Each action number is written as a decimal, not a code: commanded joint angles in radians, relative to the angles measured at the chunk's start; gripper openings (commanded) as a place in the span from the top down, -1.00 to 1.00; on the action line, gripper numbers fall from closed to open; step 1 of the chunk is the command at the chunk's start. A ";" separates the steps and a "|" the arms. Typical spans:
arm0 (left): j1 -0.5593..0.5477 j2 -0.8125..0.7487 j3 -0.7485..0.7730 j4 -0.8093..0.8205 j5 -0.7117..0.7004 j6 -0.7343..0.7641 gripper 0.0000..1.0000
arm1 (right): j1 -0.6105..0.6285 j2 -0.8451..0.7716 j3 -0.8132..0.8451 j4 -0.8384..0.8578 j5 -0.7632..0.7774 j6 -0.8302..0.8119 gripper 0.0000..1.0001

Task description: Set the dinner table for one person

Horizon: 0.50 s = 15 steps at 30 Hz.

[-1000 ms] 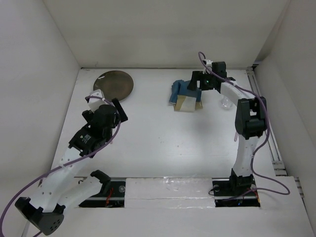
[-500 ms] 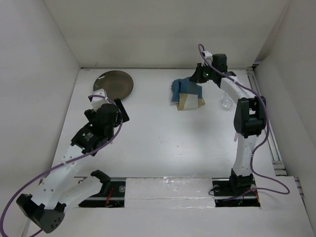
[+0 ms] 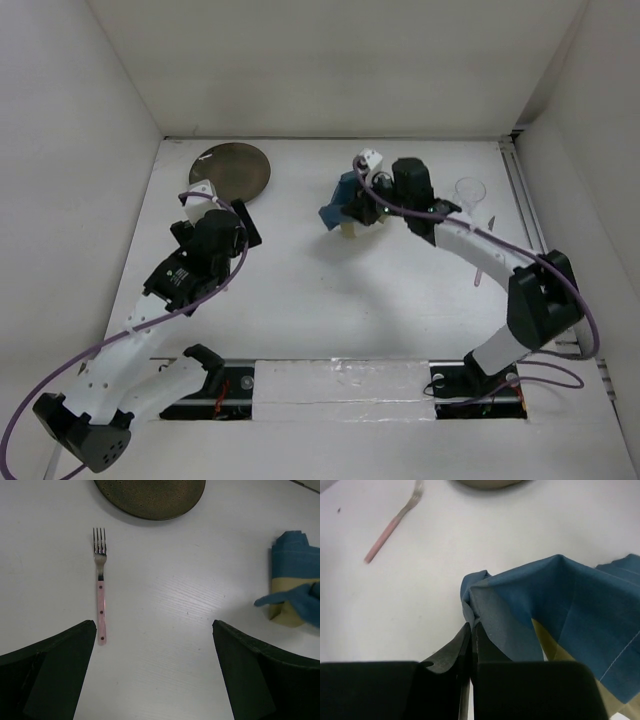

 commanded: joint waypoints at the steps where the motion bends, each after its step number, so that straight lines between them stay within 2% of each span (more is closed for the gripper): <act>1: 0.003 0.003 0.002 0.022 -0.011 0.009 -1.00 | 0.069 -0.134 -0.230 0.222 0.078 0.053 0.89; 3: 0.003 0.013 0.002 0.031 -0.002 0.009 -1.00 | 0.131 -0.195 -0.330 0.268 0.162 0.079 0.89; 5: 0.003 0.014 0.002 0.031 0.007 0.019 -1.00 | 0.240 -0.272 -0.451 0.293 0.215 0.105 0.37; 7: 0.003 0.023 0.002 0.031 0.007 0.019 -1.00 | 0.365 -0.361 -0.529 0.305 0.299 0.136 0.35; 8: 0.003 0.023 0.002 0.031 0.007 0.019 -1.00 | 0.410 -0.401 -0.612 0.317 0.325 0.182 -0.02; 10: 0.003 0.023 0.002 0.031 -0.002 0.019 -1.00 | 0.543 -0.494 -0.692 0.330 0.438 0.243 -0.41; 11: 0.003 0.014 0.002 0.031 -0.002 0.019 -1.00 | 0.588 -0.612 -0.762 0.330 0.471 0.294 -0.94; 13: 0.003 0.014 0.002 0.031 -0.002 0.019 -1.00 | 0.665 -0.738 -0.807 0.319 0.552 0.326 -1.00; 14: 0.003 0.014 0.002 0.031 -0.002 0.019 -1.00 | 0.726 -0.859 -0.818 0.296 0.592 0.343 -1.00; 15: 0.003 0.014 0.002 0.031 -0.002 0.019 -1.00 | 0.746 -0.913 -0.818 0.226 0.627 0.364 -1.00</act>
